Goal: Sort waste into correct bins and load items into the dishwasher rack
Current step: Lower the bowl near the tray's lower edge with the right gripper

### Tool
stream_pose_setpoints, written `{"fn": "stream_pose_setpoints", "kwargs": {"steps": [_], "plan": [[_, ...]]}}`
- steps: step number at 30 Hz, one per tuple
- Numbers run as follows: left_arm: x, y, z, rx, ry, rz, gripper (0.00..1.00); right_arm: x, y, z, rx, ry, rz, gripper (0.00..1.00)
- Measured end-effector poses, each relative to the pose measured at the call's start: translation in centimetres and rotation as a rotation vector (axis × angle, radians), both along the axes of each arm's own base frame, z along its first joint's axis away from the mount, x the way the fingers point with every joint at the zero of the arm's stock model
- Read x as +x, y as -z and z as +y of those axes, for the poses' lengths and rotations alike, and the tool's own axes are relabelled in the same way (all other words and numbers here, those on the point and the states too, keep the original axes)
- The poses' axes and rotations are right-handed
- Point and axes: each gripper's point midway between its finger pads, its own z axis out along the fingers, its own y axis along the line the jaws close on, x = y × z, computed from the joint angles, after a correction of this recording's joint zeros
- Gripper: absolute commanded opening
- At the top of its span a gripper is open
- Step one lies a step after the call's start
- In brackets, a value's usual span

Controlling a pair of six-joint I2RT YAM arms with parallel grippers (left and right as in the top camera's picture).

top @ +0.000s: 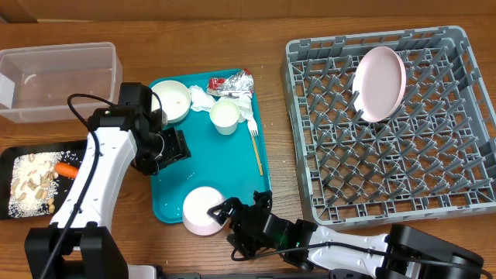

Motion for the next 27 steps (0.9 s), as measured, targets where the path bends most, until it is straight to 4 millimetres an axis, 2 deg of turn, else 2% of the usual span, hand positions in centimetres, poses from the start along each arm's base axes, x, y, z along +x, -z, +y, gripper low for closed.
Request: {"fn": "stream_pose_setpoints", "kwargs": {"steps": [11,19,27], "plan": [[-0.3,0.2,-0.2,-0.009,0.001,0.011,0.65,0.7,0.2,0.3,0.011,0.024,-0.025,1.0],[-1.6,0.1,-2.2,-0.04,0.056,0.051,0.63,1.2,0.4,1.4,0.06,0.024,-0.045,0.99],[-1.8,0.2,-2.7,-0.039,0.073,0.057,0.62,1.2,0.7,1.4,0.056,0.027,-0.041,0.77]]}}
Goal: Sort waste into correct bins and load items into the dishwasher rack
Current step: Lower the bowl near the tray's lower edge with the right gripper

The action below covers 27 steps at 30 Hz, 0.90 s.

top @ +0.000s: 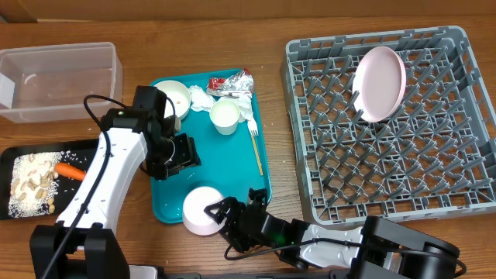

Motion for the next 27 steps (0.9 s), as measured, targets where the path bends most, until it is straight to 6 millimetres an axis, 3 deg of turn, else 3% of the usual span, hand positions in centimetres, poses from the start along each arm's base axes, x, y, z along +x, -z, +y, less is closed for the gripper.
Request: {"fn": "stream_pose_setpoints", "kwargs": {"steps": [15,21,27], "plan": [[-0.1,0.2,0.8,0.049,-0.023,0.007,0.63,0.4,-0.6,0.3,0.025,-0.002,-0.024,0.58],[0.0,0.3,1.1,0.065,-0.024,0.005,0.63,0.7,-2.7,1.4,0.089,-0.06,-0.14,0.52],[0.0,0.4,1.3,0.079,-0.024,0.005,0.63,0.7,-2.3,1.1,0.041,-0.121,-0.21,0.33]]}}
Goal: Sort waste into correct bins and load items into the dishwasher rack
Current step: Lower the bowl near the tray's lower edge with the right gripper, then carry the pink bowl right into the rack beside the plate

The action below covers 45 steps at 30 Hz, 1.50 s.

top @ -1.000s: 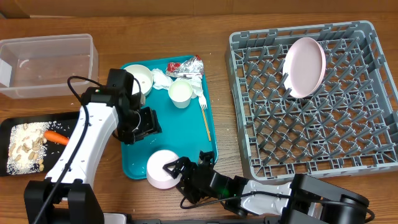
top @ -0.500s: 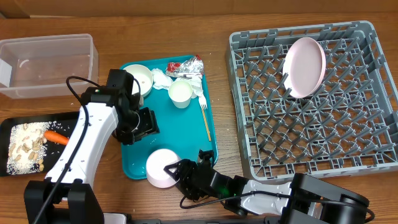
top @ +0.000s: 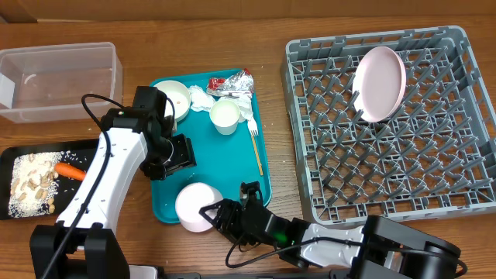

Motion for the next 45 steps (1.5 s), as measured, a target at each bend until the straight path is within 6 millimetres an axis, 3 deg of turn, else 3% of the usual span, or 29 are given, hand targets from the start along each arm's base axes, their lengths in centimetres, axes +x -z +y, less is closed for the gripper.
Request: {"fn": "stream_pose_setpoints", "kwargs": {"steps": [4,15,26,30,36,38,40,45], "plan": [[0.1,0.4,0.1,0.004,0.0,0.008,0.61,1.1,0.0,-0.8,-0.026,-0.006,-0.036,0.2],[0.1,1.8,1.3,0.078,-0.003,0.045,0.51,2.6,0.4,-3.5,-0.125,-0.043,-0.046,0.13],[0.3,1.8,1.7,0.104,-0.005,0.039,0.52,3.7,-2.5,-7.8,-0.402,-0.099,-0.116,0.1],[0.3,1.8,1.7,0.105,-0.005,0.039,0.52,4.4,-5.1,-8.8,-0.468,-0.103,-0.175,0.1],[0.2,1.8,1.7,0.105,-0.005,0.043,0.52,7.2,-11.3,-10.1,-0.446,-0.044,-0.295,0.1],[0.1,1.8,1.7,0.105,-0.004,0.048,0.52,8.3,-13.8,-11.9,-0.438,0.009,-0.321,0.1],[0.0,1.8,1.7,0.105,-0.004,0.051,0.52,9.0,-15.1,-13.5,-0.437,0.057,-0.327,0.1],[-0.2,1.8,1.7,0.106,-0.003,0.058,0.52,11.6,-18.2,-21.2,-0.456,0.275,-0.341,0.13]]}}
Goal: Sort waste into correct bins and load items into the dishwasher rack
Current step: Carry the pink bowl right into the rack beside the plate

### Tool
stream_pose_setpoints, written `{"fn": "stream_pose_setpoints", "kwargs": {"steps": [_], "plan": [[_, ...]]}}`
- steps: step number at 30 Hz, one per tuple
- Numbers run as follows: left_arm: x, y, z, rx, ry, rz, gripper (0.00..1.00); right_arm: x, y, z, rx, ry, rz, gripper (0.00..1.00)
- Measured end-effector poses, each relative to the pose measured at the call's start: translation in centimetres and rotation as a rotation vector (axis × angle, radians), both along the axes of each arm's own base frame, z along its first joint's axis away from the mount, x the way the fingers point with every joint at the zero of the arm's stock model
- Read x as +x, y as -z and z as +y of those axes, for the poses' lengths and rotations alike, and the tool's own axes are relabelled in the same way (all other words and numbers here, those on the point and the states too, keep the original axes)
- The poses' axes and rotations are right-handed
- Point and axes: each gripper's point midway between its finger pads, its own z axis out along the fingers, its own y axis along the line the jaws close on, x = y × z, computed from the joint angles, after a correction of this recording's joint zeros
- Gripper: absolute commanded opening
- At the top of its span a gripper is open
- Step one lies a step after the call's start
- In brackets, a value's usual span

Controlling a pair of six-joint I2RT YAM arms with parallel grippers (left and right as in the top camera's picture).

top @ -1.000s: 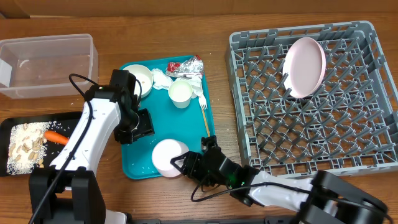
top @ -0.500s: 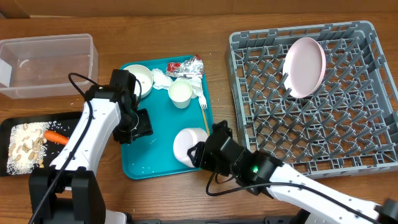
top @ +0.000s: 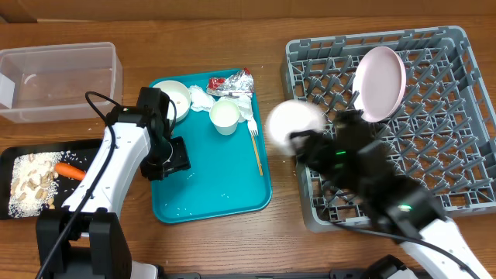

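A pale round bowl [top: 293, 118], blurred, hangs above the gap between the teal tray [top: 194, 198] and the grey dishwasher rack [top: 434, 198]. My right gripper [top: 299, 142] is shut on the bowl's lower rim. A pink plate [top: 380, 81] stands on edge in the rack. On the tray's far end are a white bowl [top: 177, 97], a white cup [top: 225, 116], a crumpled napkin [top: 203, 97], a foil wrapper [top: 234, 81] and a wooden-handled fork [top: 256, 147]. My left gripper [top: 175, 157] hovers over the tray's left edge; its jaws are not readable.
A clear plastic bin [top: 58, 81] stands at the back left. A black tray [top: 12, 155] with food scraps and a carrot [top: 70, 171] lies at the left edge. Crumbs dot the tray's near end.
The pale bowl was at the tray's near edge with my right gripper at it. Now the gripper holds it up beside the rack's left edge. My left gripper has barely shifted.
My right gripper first lay beside the pale bowl at the tray's near edge, then closer against its rim, then had pushed it slightly left. Now the bowl is lifted next to the rack. My left arm moved slightly right over the tray's left edge and stayed there.
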Motion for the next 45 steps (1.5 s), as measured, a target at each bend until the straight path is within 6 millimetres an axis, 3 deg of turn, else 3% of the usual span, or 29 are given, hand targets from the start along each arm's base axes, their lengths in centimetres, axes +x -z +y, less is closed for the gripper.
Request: {"fn": "stream_pose_setpoints", "kwargs": {"steps": [6,9,13,21,27,31,33,34,37,41,45], "plan": [[0.0,0.0,0.0,0.0,0.0,0.0,0.52,1.4,-1.2,-8.8,-0.004,0.224,-0.026,0.15],[-0.1,0.0,0.0,0.0,0.0,0.004,0.53,2.2,-0.8,-13.5,0.0,0.33,-0.009,0.15],[-0.3,0.0,0.0,0.001,0.0,0.011,0.53,2.9,0.1,-18.0,0.04,0.415,0.024,0.14],[-0.4,0.0,0.0,0.001,0.0,0.015,0.53,3.5,1.5,-28.4,0.265,0.547,-0.003,0.14],[-0.2,0.0,0.0,0.001,0.0,0.008,0.54,4.0,3.2,-31.0,0.346,0.526,-0.014,0.15],[-0.3,0.0,0.0,0.001,0.0,0.011,0.55,6.0,5.4,-31.8,0.36,0.477,-0.014,0.16],[-0.4,0.0,0.0,0.002,0.0,0.017,0.56,6.8,6.6,-32.3,0.362,0.464,-0.013,0.23],[-0.4,0.0,0.0,0.002,0.0,0.018,0.56,7.3,7.2,-32.4,0.365,0.454,-0.014,0.4],[-0.5,0.0,0.0,0.002,0.0,0.021,0.57,8.0,8.3,-32.6,0.368,0.445,-0.004,0.69],[-0.5,0.0,0.0,0.002,0.0,0.022,0.57,8.1,8.9,-32.5,0.351,0.448,0.016,0.92],[-0.6,0.0,0.1,0.002,0.0,0.023,0.57,7.7,8.7,-32.6,0.355,0.479,0.081,0.99]]}}
